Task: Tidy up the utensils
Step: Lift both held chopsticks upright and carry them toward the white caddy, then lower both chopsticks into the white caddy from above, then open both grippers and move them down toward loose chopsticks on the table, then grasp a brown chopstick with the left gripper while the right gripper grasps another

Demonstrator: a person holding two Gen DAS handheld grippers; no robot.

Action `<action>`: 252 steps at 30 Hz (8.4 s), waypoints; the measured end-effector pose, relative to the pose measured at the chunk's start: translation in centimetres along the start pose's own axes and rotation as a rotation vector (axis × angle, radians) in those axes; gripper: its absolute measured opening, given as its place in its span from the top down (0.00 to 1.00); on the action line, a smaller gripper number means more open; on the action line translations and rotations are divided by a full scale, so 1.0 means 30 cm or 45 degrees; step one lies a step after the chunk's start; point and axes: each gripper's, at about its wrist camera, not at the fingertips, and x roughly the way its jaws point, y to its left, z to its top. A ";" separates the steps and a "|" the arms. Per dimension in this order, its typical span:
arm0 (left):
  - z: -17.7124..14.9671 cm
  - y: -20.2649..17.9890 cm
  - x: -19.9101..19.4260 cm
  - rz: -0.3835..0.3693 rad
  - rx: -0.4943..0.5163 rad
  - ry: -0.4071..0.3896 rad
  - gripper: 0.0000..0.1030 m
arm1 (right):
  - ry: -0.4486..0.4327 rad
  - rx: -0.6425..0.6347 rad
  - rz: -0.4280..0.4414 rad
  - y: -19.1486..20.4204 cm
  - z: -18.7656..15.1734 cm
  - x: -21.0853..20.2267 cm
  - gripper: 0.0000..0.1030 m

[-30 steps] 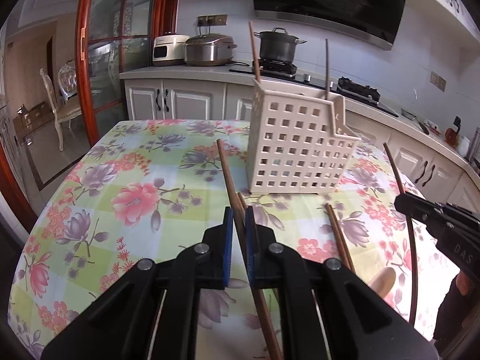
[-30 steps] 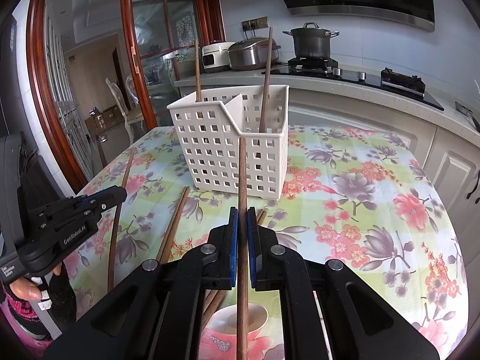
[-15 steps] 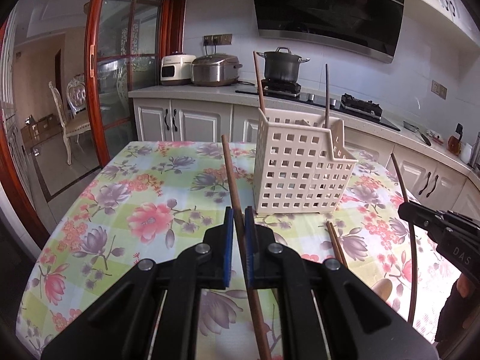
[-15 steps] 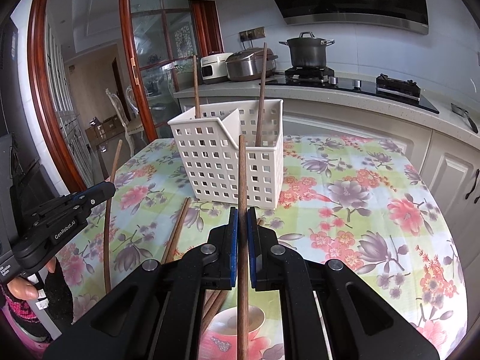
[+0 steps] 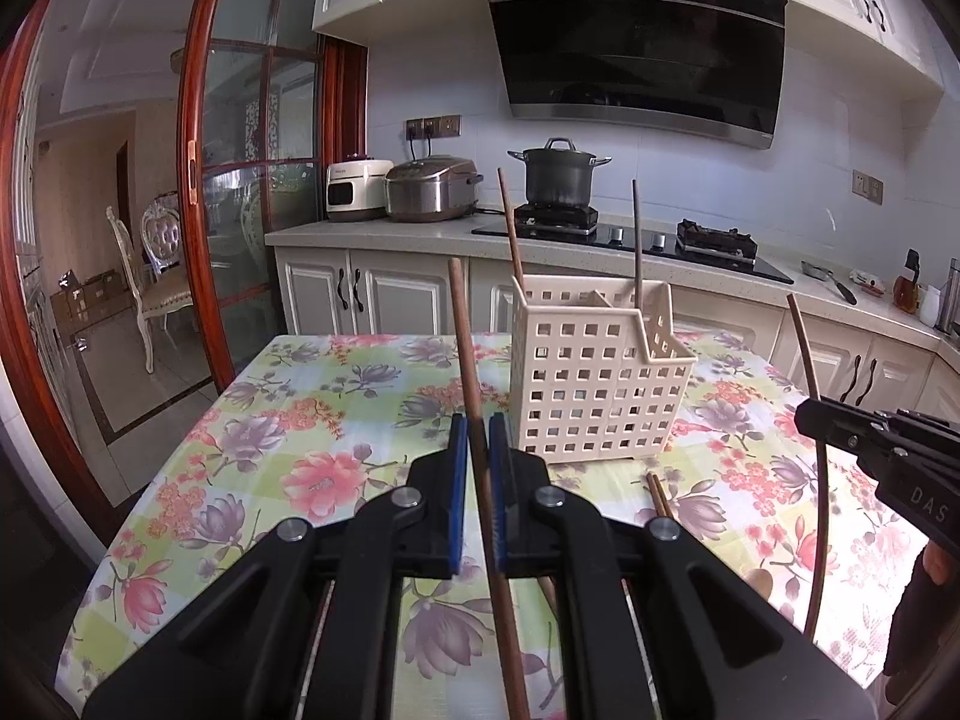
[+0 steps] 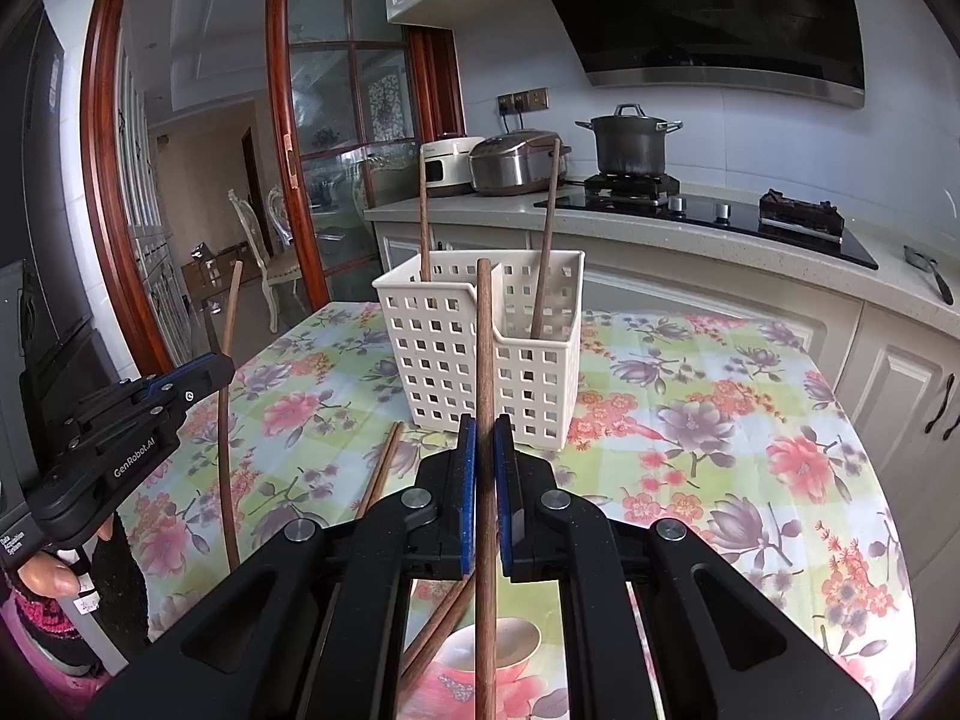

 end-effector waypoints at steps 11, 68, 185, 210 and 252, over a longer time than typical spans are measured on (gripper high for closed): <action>0.012 -0.022 -0.053 0.006 0.037 -0.062 0.96 | -0.055 -0.020 0.012 0.013 0.023 -0.056 0.93; -0.044 0.069 -0.008 -0.031 -0.045 0.028 0.94 | -0.106 -0.027 0.005 0.023 0.033 -0.118 0.93; -0.018 0.127 0.282 0.127 -0.137 0.281 0.12 | 0.312 0.096 -0.041 -0.052 -0.091 0.256 0.79; -0.188 -0.005 0.460 0.009 -0.034 0.588 0.46 | 0.374 0.080 -0.018 -0.022 -0.178 0.261 0.83; -0.184 0.010 0.493 -0.116 -0.029 0.601 0.89 | 0.579 0.064 -0.174 0.007 -0.155 0.408 0.91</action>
